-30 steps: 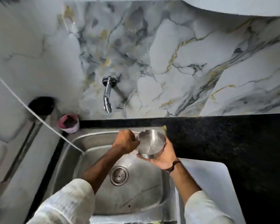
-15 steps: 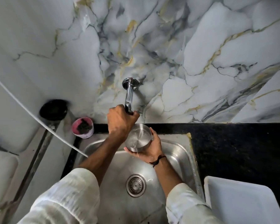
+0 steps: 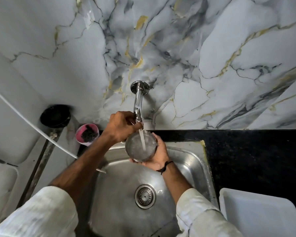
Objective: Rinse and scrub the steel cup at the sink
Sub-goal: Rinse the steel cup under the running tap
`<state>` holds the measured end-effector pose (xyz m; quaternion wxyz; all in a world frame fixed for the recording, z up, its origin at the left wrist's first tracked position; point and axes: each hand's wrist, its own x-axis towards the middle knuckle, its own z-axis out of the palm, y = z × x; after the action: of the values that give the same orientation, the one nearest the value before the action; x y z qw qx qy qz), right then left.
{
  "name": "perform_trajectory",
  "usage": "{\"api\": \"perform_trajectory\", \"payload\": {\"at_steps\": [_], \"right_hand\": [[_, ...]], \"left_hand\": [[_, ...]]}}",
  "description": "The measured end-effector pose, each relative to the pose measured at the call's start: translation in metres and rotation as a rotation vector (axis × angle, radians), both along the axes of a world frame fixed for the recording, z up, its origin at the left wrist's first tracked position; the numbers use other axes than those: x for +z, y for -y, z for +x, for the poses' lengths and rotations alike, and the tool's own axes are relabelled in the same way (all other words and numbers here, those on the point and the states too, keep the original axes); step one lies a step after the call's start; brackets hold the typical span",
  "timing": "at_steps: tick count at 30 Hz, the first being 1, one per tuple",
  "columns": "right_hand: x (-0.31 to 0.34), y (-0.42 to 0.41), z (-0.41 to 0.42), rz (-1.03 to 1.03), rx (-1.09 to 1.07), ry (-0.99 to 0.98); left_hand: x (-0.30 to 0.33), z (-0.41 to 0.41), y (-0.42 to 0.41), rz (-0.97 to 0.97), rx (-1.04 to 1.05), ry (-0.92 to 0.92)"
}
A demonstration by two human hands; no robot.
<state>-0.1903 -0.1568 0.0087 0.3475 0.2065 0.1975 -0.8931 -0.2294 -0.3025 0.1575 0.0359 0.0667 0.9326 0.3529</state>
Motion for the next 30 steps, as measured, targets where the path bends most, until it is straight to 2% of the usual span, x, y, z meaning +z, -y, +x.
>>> {"api": "perform_trajectory", "payload": {"at_steps": [5, 10, 17, 24, 30], "right_hand": [[-0.013, -0.014, 0.003, 0.000, -0.051, 0.073], [-0.001, 0.007, -0.003, 0.034, 0.078, 0.035], [-0.012, -0.012, 0.004, 0.263, 0.061, 0.147], [0.001, 0.010, 0.007, 0.479, 0.103, 0.030], [0.010, 0.007, 0.007, 0.621, -0.071, 0.064]], "left_hand": [[-0.003, -0.003, 0.008, 0.054, -0.064, 0.064], [-0.004, -0.008, 0.009, 0.034, -0.094, 0.076], [-0.004, -0.008, 0.010, 0.040, -0.116, 0.067], [-0.007, -0.010, 0.011, 0.057, -0.114, 0.080], [-0.010, -0.011, 0.012, 0.110, -0.109, 0.117]]}}
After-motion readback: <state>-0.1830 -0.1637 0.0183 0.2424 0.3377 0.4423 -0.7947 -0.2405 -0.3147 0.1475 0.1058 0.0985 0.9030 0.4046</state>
